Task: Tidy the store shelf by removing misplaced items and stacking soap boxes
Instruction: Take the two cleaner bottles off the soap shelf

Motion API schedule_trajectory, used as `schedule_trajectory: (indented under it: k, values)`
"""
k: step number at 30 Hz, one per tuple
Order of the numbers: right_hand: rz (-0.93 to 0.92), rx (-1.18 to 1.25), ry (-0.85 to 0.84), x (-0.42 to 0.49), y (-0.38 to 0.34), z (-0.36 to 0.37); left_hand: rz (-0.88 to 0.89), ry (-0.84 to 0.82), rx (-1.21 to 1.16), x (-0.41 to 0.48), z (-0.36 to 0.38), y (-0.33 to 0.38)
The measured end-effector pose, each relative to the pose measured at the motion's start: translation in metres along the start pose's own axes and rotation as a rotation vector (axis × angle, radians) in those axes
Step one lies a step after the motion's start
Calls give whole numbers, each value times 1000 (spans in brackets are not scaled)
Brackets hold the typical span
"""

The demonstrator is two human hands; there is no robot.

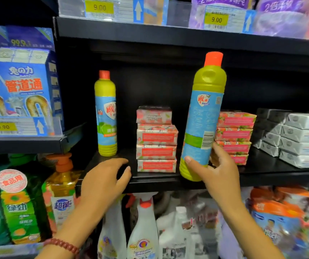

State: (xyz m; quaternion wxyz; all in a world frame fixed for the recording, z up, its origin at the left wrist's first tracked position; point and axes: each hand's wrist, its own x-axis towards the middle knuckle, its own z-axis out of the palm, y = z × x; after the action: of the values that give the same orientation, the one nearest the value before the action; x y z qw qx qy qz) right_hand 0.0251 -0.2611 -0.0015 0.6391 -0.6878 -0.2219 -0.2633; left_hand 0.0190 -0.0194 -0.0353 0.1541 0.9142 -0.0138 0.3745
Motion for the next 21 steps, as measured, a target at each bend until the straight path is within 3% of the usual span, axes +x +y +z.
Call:
schedule_trajectory:
  k: [7, 21]
  values:
    - [-17, -260, 94, 21, 30, -4, 77, 16, 128, -1, 5, -3]
    - [98, -427, -1, 47, 58, 6, 102, 52, 168, 0, 2, -1]
